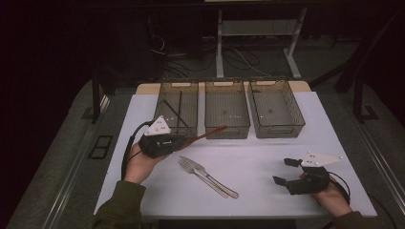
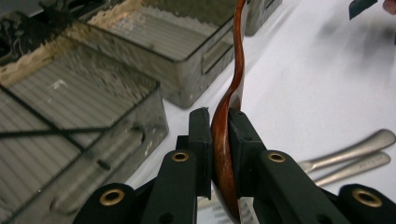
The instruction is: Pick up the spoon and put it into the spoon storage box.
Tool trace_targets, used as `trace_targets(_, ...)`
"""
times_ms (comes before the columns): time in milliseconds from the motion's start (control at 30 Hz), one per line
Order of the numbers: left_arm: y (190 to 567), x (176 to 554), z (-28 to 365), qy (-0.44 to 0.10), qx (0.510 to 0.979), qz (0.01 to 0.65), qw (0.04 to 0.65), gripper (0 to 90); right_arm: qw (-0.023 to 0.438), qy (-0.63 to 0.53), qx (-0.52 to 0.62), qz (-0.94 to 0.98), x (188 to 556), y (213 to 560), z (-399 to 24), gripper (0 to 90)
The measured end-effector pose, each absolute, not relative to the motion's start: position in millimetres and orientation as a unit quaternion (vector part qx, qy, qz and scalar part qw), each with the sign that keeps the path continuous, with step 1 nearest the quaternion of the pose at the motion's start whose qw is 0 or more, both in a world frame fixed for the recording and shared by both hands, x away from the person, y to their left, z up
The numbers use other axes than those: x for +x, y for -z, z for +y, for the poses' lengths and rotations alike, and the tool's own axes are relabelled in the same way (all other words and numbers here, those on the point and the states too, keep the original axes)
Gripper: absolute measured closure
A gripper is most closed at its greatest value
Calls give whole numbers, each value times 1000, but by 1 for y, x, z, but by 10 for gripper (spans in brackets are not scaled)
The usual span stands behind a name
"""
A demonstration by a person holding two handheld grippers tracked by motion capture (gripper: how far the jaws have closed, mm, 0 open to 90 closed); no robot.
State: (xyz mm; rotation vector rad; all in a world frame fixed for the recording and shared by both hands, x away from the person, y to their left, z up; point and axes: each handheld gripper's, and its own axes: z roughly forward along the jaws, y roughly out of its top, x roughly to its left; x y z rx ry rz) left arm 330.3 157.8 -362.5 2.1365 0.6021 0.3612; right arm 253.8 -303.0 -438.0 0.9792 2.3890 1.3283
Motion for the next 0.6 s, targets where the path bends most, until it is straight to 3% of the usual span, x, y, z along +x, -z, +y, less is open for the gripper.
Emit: trace_targets(600, 330, 370, 121, -167, 862, 230, 421, 803, 121, -459, 338, 813, 253, 437, -304, 176)
